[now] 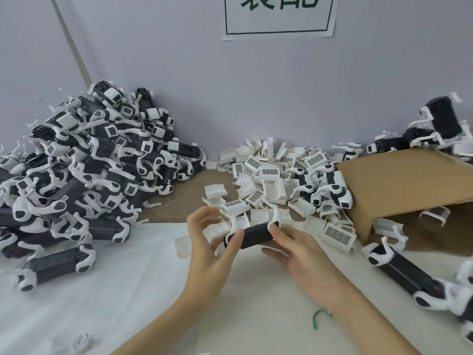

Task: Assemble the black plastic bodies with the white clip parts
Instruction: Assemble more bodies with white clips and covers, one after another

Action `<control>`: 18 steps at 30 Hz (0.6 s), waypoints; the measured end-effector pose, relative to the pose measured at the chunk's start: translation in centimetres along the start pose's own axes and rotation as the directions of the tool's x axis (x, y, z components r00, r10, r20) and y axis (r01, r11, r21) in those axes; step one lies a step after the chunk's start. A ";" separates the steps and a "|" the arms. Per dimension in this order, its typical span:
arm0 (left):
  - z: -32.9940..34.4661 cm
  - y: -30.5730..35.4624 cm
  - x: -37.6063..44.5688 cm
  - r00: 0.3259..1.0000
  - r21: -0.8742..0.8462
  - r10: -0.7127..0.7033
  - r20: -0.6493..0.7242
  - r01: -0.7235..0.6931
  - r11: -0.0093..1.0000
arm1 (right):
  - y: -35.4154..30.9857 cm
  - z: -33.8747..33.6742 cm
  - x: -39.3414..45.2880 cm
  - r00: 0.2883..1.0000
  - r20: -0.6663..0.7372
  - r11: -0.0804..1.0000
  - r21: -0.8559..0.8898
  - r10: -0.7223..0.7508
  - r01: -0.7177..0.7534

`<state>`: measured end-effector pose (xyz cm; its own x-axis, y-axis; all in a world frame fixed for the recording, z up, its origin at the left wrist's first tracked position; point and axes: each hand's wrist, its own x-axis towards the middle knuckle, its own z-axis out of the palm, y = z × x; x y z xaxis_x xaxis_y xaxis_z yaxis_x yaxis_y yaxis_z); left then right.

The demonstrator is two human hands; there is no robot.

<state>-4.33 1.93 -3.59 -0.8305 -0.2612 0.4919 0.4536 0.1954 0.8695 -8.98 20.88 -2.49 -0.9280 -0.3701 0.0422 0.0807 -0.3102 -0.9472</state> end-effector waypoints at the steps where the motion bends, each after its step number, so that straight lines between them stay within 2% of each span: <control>1: 0.0 -0.1 0.0 0.999 -0.023 -0.032 -0.005 0.032 0.999 | -0.1 -0.1 0.0 1.000 -0.007 1.000 0.011 -0.022 0.022; 5: -0.1 -0.3 -0.2 0.971 -0.082 -0.225 0.077 0.231 0.969 | -0.4 0.2 -0.3 0.995 -0.054 0.996 0.005 -0.090 0.090; 8: -0.4 -0.5 -0.2 0.970 -0.073 -0.212 0.121 0.222 0.972 | -0.6 0.5 -0.5 0.996 0.013 0.996 -0.002 -0.084 0.084; 10: -0.9 -0.4 0.0 0.969 -0.053 -0.171 0.179 0.183 0.982 | -1.1 0.4 -0.6 0.992 0.124 0.994 0.101 0.024 -0.036; 12: -1.8 -0.3 0.5 0.959 -0.058 -0.110 0.263 0.129 0.990 | -1.9 -0.1 -0.8 0.962 0.233 0.933 0.295 0.139 -0.207; 14: -2.6 -0.4 1.1 0.941 -0.002 0.003 0.338 -0.002 1.000 | -2.5 -0.5 -1.0 0.942 0.292 0.852 0.437 0.168 -0.287; 16: -3.0 -0.6 1.5 0.909 0.127 0.142 0.392 -0.206 0.970 | -2.5 -0.1 -0.9 0.943 0.287 0.818 0.493 0.170 -0.297; 18: -2.9 -0.7 1.6 0.870 0.241 0.229 0.436 -0.359 0.902 | -1.5 0.7 -0.8 0.964 0.197 0.849 0.464 0.180 -0.253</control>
<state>-5.03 -1.41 -3.26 -0.7596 0.2300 0.6084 0.6290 0.4975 0.5974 -8.12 21.07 -0.89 -0.8080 -0.5854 -0.0670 0.4724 -0.5757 -0.6674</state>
